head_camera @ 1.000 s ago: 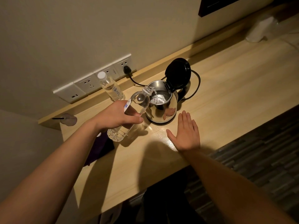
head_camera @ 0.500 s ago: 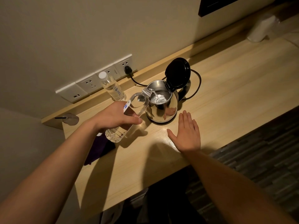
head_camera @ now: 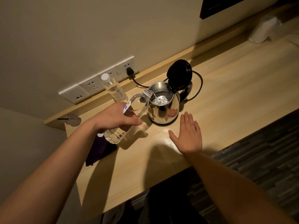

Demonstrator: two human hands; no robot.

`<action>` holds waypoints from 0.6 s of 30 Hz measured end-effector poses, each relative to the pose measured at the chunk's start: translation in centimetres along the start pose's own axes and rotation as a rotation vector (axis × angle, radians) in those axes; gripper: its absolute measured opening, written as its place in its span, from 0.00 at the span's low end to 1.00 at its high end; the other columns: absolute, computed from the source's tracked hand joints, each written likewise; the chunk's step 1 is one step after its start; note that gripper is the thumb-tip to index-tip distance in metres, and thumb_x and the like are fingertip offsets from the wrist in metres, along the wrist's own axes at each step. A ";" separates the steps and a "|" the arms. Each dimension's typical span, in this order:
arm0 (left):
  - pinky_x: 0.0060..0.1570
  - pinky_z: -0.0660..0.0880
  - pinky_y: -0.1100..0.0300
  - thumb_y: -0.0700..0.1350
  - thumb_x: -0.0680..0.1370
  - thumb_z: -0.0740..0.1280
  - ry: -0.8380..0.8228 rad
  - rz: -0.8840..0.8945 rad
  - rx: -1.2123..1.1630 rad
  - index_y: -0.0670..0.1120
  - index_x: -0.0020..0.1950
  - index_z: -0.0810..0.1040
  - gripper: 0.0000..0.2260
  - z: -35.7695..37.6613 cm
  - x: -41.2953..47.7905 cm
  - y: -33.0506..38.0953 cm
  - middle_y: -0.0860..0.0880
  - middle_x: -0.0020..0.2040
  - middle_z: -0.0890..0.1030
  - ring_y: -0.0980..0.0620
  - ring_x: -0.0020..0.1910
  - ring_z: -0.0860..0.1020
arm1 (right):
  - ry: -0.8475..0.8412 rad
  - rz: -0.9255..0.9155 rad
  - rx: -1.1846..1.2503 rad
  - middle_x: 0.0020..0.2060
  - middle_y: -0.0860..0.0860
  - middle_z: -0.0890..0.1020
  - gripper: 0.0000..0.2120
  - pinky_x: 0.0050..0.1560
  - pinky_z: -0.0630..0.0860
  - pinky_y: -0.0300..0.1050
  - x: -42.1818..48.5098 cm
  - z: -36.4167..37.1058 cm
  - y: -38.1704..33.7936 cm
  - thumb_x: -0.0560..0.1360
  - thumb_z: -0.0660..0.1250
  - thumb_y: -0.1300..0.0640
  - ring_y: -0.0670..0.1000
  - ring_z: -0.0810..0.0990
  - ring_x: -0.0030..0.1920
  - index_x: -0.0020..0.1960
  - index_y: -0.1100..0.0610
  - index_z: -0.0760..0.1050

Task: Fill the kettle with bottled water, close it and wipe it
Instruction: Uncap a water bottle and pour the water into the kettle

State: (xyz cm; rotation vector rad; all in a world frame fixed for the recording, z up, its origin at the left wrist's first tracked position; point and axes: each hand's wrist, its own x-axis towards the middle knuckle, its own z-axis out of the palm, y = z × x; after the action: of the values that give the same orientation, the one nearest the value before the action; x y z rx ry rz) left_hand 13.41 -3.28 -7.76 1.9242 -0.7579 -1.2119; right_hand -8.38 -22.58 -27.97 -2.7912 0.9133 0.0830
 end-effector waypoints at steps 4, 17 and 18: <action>0.34 0.78 0.61 0.55 0.67 0.79 -0.014 -0.011 0.030 0.38 0.47 0.81 0.22 -0.1 0.1 0.4 0.46 0.39 0.83 0.53 0.35 0.82 | -0.011 -0.002 0.004 0.84 0.55 0.54 0.44 0.82 0.53 0.54 0.0 -0.1 0.0 0.80 0.49 0.29 0.54 0.50 0.84 0.84 0.59 0.53; 0.34 0.79 0.62 0.50 0.71 0.79 0.016 -0.066 0.099 0.38 0.47 0.82 0.17 -0.5 0.3 0.4 0.41 0.40 0.85 0.52 0.34 0.83 | -0.012 0.001 0.004 0.84 0.55 0.54 0.44 0.82 0.53 0.54 0.1 -0.1 0.0 0.80 0.49 0.29 0.53 0.50 0.84 0.84 0.59 0.53; 0.35 0.79 0.62 0.49 0.72 0.79 0.019 -0.066 0.115 0.37 0.48 0.82 0.17 -0.5 0.3 0.4 0.38 0.41 0.85 0.52 0.35 0.83 | -0.013 0.001 0.002 0.84 0.55 0.54 0.44 0.82 0.53 0.54 0.1 -0.1 0.0 0.80 0.49 0.29 0.53 0.50 0.84 0.84 0.59 0.52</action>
State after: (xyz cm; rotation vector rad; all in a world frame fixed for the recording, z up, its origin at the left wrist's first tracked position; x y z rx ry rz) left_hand 13.96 -3.60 -7.39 2.0660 -0.7741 -1.2106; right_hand -8.33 -22.67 -27.88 -2.7853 0.9108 0.1004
